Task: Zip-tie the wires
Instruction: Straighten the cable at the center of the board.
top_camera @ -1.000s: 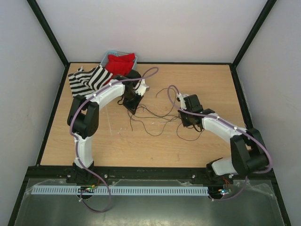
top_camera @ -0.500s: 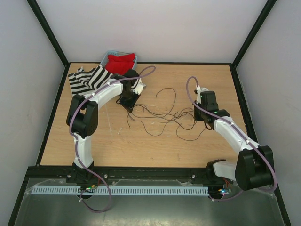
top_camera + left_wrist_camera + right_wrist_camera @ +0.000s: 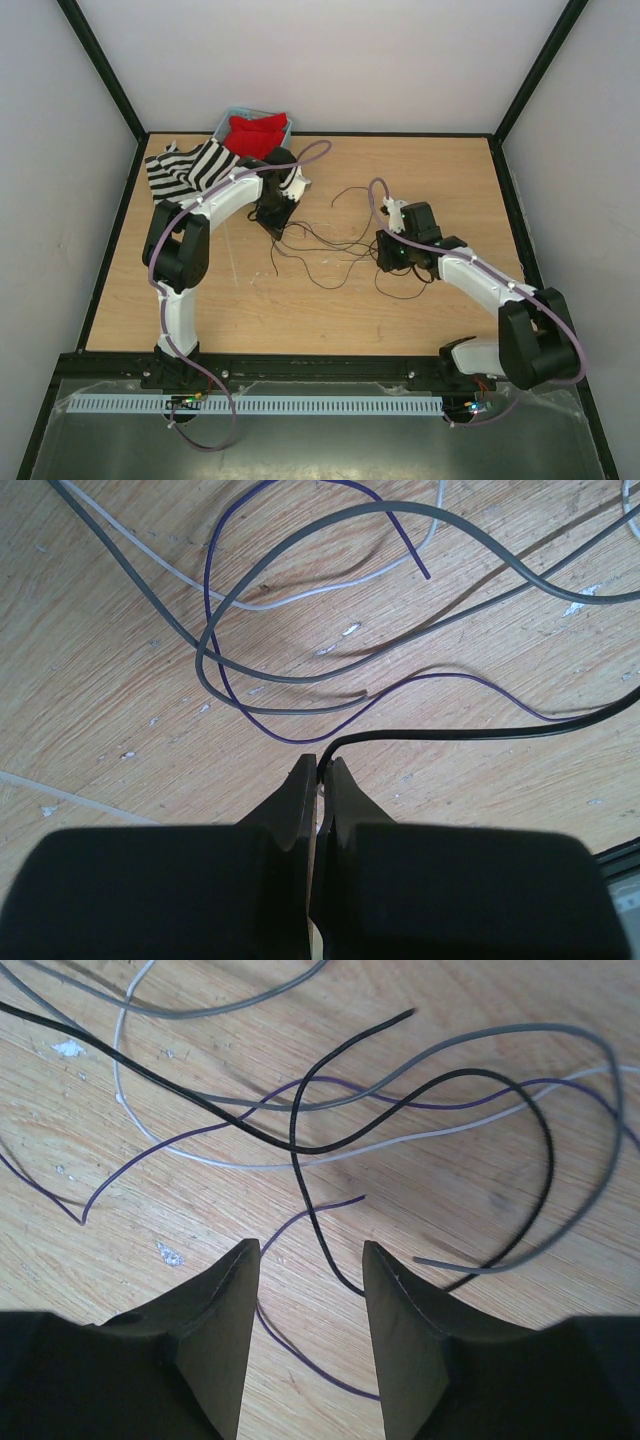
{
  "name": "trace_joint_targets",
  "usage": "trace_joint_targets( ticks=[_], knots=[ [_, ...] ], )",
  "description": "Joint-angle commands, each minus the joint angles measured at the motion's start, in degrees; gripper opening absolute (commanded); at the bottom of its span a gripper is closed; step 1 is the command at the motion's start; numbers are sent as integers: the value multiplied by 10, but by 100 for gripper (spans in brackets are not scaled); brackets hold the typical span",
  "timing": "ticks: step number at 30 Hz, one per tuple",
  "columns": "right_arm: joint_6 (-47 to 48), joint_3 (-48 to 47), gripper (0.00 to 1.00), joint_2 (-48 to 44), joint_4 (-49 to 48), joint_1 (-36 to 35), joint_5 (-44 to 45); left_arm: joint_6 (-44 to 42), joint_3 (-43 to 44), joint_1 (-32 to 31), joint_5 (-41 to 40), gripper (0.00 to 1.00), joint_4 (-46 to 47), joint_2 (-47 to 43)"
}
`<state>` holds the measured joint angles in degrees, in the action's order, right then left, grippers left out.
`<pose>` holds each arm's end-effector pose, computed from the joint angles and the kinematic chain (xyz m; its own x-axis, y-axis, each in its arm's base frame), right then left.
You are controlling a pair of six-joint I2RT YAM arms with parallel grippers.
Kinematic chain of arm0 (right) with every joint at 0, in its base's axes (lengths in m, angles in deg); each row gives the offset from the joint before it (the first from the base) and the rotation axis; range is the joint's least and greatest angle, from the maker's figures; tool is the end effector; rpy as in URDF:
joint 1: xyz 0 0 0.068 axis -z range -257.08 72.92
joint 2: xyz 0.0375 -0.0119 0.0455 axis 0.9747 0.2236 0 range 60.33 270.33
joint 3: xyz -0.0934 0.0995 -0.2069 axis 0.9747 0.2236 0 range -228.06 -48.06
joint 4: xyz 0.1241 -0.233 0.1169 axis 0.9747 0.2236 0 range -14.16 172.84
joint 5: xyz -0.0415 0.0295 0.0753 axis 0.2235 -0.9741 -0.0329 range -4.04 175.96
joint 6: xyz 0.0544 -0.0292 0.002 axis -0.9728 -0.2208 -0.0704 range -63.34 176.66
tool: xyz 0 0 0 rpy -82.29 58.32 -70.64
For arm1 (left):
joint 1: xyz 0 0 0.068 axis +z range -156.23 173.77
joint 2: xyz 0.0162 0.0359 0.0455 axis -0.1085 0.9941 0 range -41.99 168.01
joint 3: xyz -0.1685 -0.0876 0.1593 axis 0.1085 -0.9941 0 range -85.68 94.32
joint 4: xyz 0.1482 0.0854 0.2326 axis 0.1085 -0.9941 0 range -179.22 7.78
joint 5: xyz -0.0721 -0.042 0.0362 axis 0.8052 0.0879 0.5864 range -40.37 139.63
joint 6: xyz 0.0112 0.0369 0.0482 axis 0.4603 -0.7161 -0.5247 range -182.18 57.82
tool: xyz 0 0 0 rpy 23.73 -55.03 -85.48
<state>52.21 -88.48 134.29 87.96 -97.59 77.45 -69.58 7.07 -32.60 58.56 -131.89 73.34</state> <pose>0.2781 0.1115 0.1552 -0.7022 -0.1807 -0.6887 -0.3900 0.9068 0.1598 0.3860 -0.1994 0.1647 -0.7842 0.5308 -0.3213 0.5871 0.8024 -0.1074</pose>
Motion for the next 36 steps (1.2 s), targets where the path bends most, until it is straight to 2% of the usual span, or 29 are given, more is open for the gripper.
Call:
trace_joint_targets(
  ticks=[1, 18, 27, 31, 36],
  knots=[
    [-8, 14, 56, 26, -40, -12, -20, 2, 15, -3, 1, 0, -16, 5],
    [-17, 20, 56, 102, -110, -30, 11, 1, 16, -6, -4, 0, -17, 0],
    [-12, 22, 14, 70, -82, -30, 55, -5, 15, -4, -7, 0, -17, 3],
    [-4, 28, 6, 6, -56, -29, 83, -4, 14, 8, -9, 0, -17, 3],
    [-13, 44, 2, -89, -37, -19, 55, 3, 18, 22, -14, 0, -16, 7]
  ],
)
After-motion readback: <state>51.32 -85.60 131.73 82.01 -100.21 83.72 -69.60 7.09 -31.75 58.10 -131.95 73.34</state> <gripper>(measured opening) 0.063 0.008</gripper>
